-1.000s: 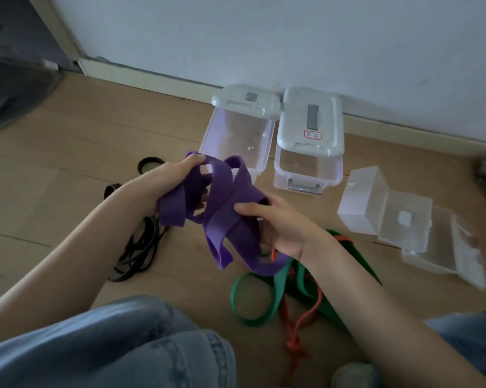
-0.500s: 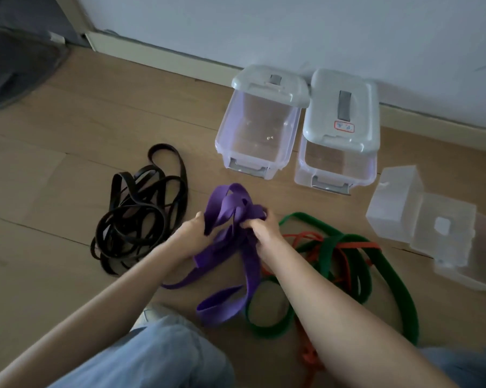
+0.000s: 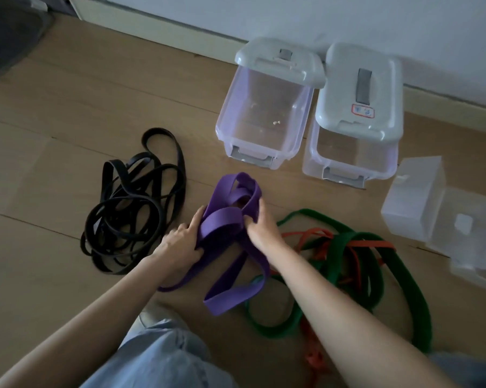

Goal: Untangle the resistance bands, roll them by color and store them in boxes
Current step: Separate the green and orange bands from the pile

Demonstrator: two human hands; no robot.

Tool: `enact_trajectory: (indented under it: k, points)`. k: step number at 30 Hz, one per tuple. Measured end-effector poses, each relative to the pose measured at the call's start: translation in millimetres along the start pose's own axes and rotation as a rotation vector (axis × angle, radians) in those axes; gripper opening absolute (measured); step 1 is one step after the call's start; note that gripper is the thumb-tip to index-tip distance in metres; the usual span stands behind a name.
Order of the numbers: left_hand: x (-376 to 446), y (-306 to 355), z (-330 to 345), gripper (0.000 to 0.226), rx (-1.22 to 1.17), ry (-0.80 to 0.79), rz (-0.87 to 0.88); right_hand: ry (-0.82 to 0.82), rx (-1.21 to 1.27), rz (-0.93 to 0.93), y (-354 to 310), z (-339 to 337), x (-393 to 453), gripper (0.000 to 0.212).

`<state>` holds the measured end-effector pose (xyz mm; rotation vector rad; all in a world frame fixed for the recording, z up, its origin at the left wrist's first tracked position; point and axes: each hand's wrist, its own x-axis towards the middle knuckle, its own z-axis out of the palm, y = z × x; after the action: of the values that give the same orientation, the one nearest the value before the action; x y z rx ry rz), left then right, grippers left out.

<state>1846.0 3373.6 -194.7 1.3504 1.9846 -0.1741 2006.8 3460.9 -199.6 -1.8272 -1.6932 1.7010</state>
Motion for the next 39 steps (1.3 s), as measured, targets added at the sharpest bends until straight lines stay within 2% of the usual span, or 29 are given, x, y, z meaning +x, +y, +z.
enact_trajectory:
  k: [1, 2, 4, 5, 6, 8, 9, 10, 12, 14, 16, 19, 21, 22, 24, 26, 27, 30, 33, 34, 36, 39]
  points:
    - [0, 6, 3, 0.093, -0.063, -0.013, -0.014, -0.027, 0.015, -0.031, 4, 7, -3, 0.064]
    - [-2, 13, 6, 0.088, -0.228, -0.066, -0.032, -0.026, 0.041, -0.024, 7, 12, -1, 0.062]
    - [-12, 24, 12, 0.066, -0.596, -0.19, -0.027, -0.006, 0.133, 0.082, 4, 7, 5, 0.054]
    - [-14, 24, 16, 0.057, -0.658, -0.199, -0.04, -0.014, 0.235, 0.153, 4, 2, 7, 0.052]
    - [-12, 19, 16, 0.052, -0.626, -0.171, -0.049, -0.037, 0.382, 0.229, 7, -2, 7, 0.051]
    - [-5, 9, 9, 0.046, -0.306, -0.108, -0.125, -0.072, 0.591, 0.331, 13, -5, -5, 0.058]
    - [-2, 4, 6, 0.047, -0.171, -0.081, -0.16, -0.062, 0.595, 0.334, 16, -2, -13, 0.064]
    - [-1, 0, 3, 0.051, -0.138, -0.052, -0.164, -0.047, 0.531, 0.305, 19, 2, -21, 0.07]
    - [-1, 0, 5, 0.07, -0.338, 0.014, -0.078, 0.0, 0.323, 0.203, 23, 16, -31, 0.073]
    - [-7, 5, 7, 0.091, -0.496, 0.082, 0.001, 0.041, 0.29, 0.191, 19, 30, -34, 0.067]
    - [-12, 7, 11, 0.086, -0.494, 0.069, 0.07, 0.039, 0.514, 0.237, 7, 40, -34, 0.057]
    - [-11, 17, 11, 0.074, -0.611, 0.008, 0.101, 0.193, 0.65, 0.094, -3, 35, -30, 0.048]
    - [-3, 19, 9, 0.068, -0.657, 0.018, 0.048, 0.264, 0.591, 0.038, 0, 22, -27, 0.048]
    - [0, 19, 7, 0.064, -0.631, 0.027, 0.026, 0.254, 0.474, 0.03, 4, 17, -27, 0.05]
    - [3, 19, 7, 0.063, -0.632, 0.021, -0.024, 0.166, 0.175, 0.003, 14, 15, -34, 0.061]
    - [2, 19, 8, 0.061, -0.666, 0.031, -0.091, 0.096, 0.063, -0.02, 21, 19, -40, 0.072]
    - [0, 20, 7, 0.064, -0.677, 0.033, -0.125, 0.099, 0.047, -0.02, 21, 18, -41, 0.074]
    - [-2, 23, 9, 0.099, -0.669, 0.064, -0.152, 0.178, -0.069, 0.006, 20, 7, -41, 0.067]
    - [-8, 32, 7, 0.104, -0.527, 0.227, -0.092, 0.196, -0.188, 0.015, 24, -1, -50, 0.056]
    - [-12, 35, 7, 0.1, -0.463, 0.293, -0.042, 0.164, -0.206, 0.019, 25, -1, -54, 0.053]
    - [-20, 43, 7, 0.091, -0.324, 0.383, 0.068, 0.001, -0.245, 0.036, 27, 2, -57, 0.053]
    - [-32, 53, 13, 0.076, -0.115, 0.361, 0.194, -0.265, -0.071, 0.134, 26, 1, -59, 0.057]
